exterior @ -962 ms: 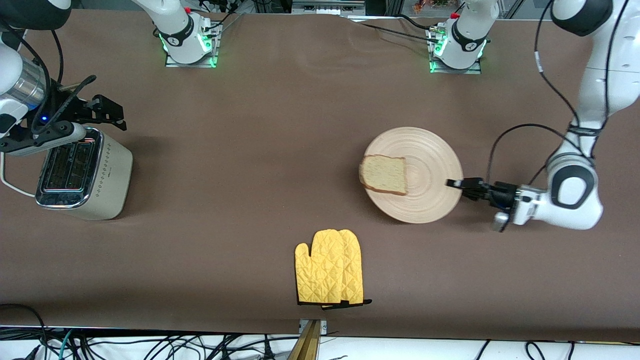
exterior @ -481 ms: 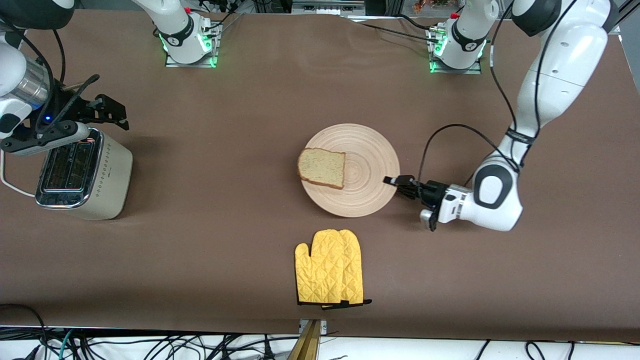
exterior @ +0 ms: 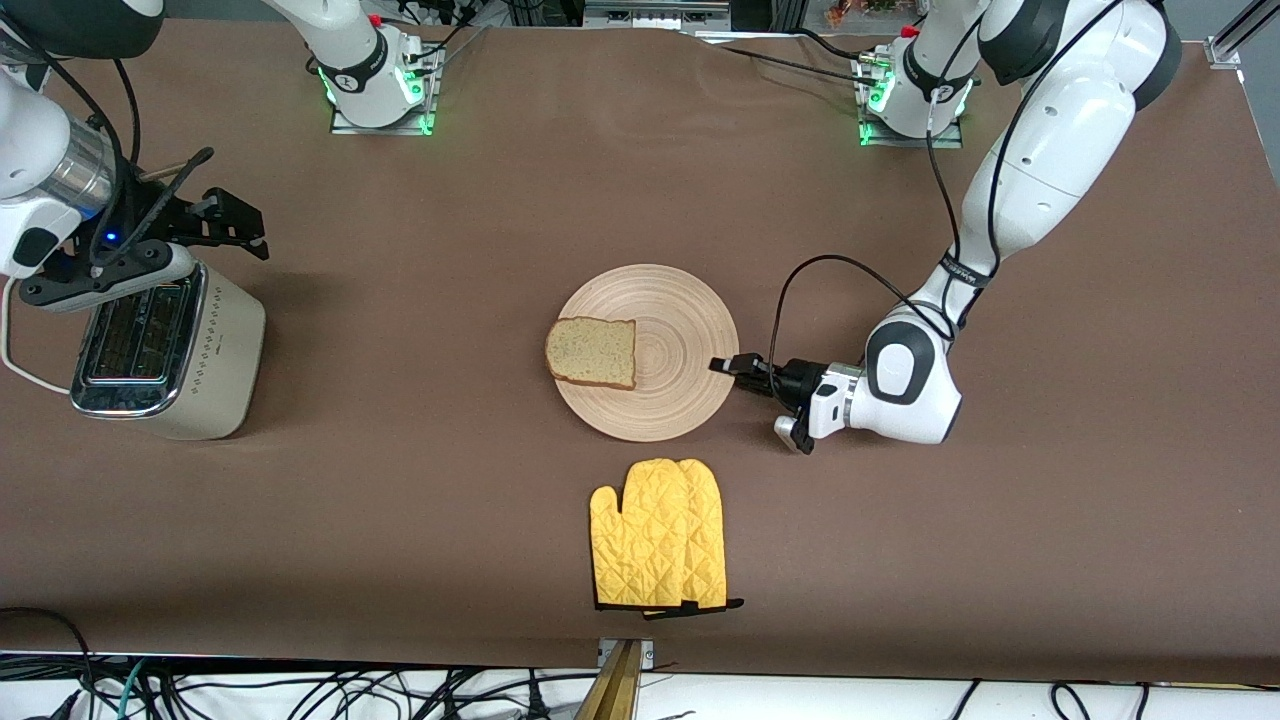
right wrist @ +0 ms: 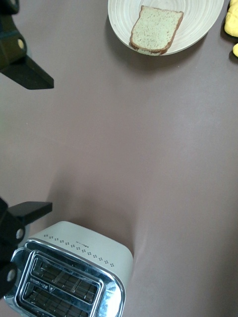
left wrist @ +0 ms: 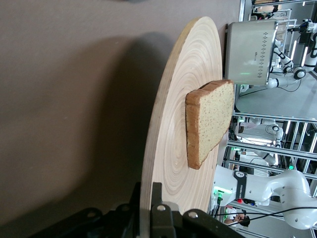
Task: Move plate and put bread in toaster
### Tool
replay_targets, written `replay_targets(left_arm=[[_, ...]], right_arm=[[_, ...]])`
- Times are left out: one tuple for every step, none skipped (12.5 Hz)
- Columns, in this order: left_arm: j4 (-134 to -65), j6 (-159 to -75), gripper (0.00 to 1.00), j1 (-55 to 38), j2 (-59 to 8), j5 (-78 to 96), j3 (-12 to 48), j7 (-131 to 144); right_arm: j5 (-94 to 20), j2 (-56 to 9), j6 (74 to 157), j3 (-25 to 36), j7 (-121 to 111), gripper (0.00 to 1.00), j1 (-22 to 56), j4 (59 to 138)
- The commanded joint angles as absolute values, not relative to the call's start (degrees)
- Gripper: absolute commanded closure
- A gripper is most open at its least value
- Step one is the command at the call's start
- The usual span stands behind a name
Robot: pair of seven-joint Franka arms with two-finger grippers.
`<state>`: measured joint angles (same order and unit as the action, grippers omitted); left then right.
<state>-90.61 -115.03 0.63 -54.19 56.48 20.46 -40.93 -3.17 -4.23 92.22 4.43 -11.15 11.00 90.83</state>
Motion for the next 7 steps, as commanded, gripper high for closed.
replay_targets(left_arm=[[-91.5, -115.7, 1.00, -0.1, -53.6, 58.7, 20.3, -41.4], [-91.5, -116.4, 1.00, -0.3, -53.9, 58.5, 20.2, -41.5], [-91.4, -116.8, 1.00, -0.3, -54.1, 58.5, 20.2, -41.6], [-91.5, -116.8, 1.00, 0.0, -54.0, 58.2, 20.2, -41.5], [-91.4, -116.7, 0.59, 0.2, -53.8, 57.9, 20.2, -41.6], [-91.4, -116.7, 0.01, 0.3, -53.6, 57.7, 20.0, -42.2], [-91.4, -116.3, 0.00, 1.0, -53.2, 57.4, 20.0, -42.2]], right_arm=[[-3.0, -5.4, 92.8, 4.5, -9.0, 0.00, 11.3, 91.1], [-3.1, -6.0, 93.0, 4.5, -8.8, 0.00, 11.9, 91.0], [-3.4, -6.6, 93.9, 4.5, -8.7, 0.00, 12.0, 91.1], [-3.9, -7.1, 94.3, 4.4, -7.5, 0.00, 12.0, 91.3], [-4.0, -7.4, 95.3, 4.3, -4.4, 0.00, 13.0, 92.0], [-4.1, -7.4, 98.4, 4.1, -0.9, 0.00, 14.6, 94.2], [-5.1, -7.6, 103.0, 3.5, 1.5, 0.00, 16.5, 97.5]])
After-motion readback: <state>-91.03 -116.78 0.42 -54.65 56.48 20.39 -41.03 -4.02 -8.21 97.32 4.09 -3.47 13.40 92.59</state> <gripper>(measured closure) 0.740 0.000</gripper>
